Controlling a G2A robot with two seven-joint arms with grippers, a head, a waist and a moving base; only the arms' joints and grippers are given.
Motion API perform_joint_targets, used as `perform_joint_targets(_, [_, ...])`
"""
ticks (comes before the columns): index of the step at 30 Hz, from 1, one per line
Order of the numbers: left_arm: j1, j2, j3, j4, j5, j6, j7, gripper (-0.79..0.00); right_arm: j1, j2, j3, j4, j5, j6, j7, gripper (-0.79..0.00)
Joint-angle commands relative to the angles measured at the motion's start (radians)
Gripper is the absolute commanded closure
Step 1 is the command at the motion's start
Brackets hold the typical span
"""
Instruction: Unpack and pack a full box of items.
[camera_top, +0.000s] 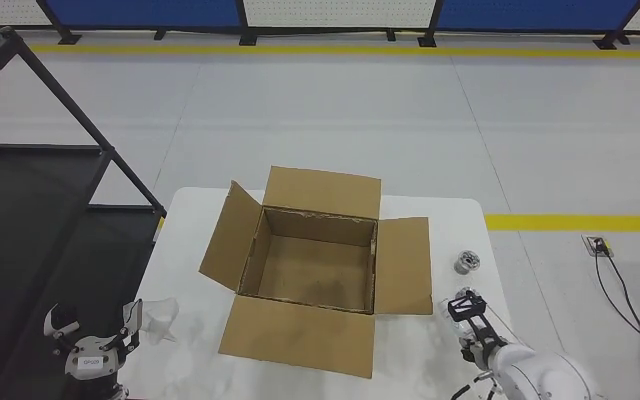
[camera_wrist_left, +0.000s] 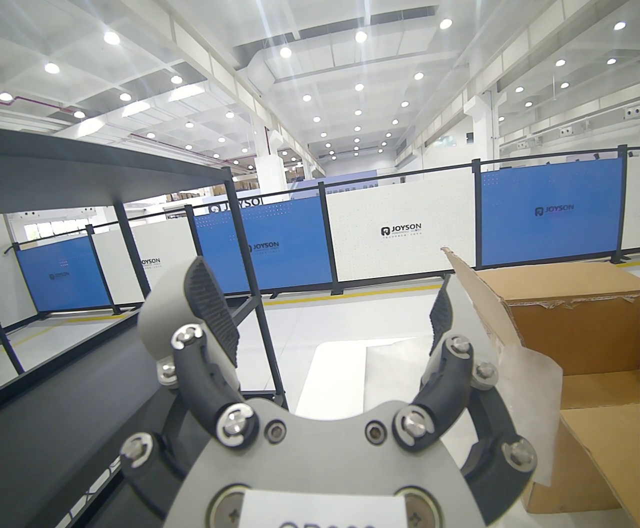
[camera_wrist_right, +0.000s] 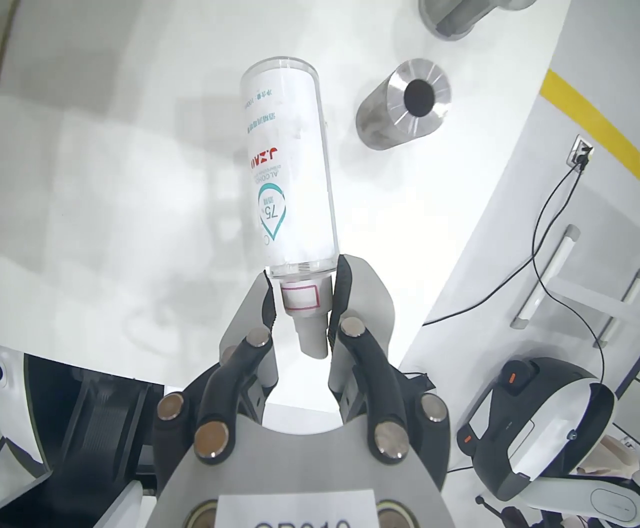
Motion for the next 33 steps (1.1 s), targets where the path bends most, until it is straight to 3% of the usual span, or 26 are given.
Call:
perform_joint_targets(1, [0.000, 0.000, 0.000, 0.000, 0.000, 0.000, 0.000, -0.785, 0.014, 0.003, -0.001, 0.036, 0.019, -0.004, -0.003, 0.000])
perform_joint_targets(6, [0.000, 0.000, 0.000, 0.000, 0.000, 0.000, 0.000, -0.785, 0.045, 0.014, 0.013, 0.093, 0.064, -0.055, 0.006, 0.000])
perform_joint_targets(7, [0.000, 0.000, 0.000, 0.000, 0.000, 0.000, 0.000, -0.785, 0.054, 0.016, 0.013, 0.107, 0.069, -0.057, 0.012, -0.086])
perform_joint_targets(8, [0.000, 0.000, 0.000, 0.000, 0.000, 0.000, 0.000, -0.785, 0.064, 0.018, 0.014, 0.121, 0.076, -0.056, 0.018, -0.302])
perform_joint_targets(9, [0.000, 0.000, 0.000, 0.000, 0.000, 0.000, 0.000, -0.785, 0.074, 0.020, 0.014, 0.134, 0.082, -0.054, 0.023, -0.456])
perform_joint_targets(10, [0.000, 0.000, 0.000, 0.000, 0.000, 0.000, 0.000, -0.785, 0.083, 0.022, 0.013, 0.144, 0.087, -0.056, 0.027, -0.785])
perform_joint_targets(18, [0.000, 0.000, 0.000, 0.000, 0.000, 0.000, 0.000, -0.785, 0.119, 0.038, 0.020, 0.191, 0.126, -0.056, 0.029, -0.785])
perform_joint_targets(25, [0.000, 0.000, 0.000, 0.000, 0.000, 0.000, 0.000, -0.785, 0.081, 0.050, 0.056, 0.106, 0.190, -0.027, 0.011, -0.785])
perform_joint_targets(29, [0.000, 0.000, 0.000, 0.000, 0.000, 0.000, 0.000, -0.785, 0.044, 0.056, 0.092, 0.025, 0.276, -0.017, -0.011, -0.785])
perform_joint_targets(33, [0.000, 0.000, 0.000, 0.000, 0.000, 0.000, 0.000, -0.785, -0.007, 0.062, 0.154, -0.070, 0.460, -0.027, -0.047, -0.785])
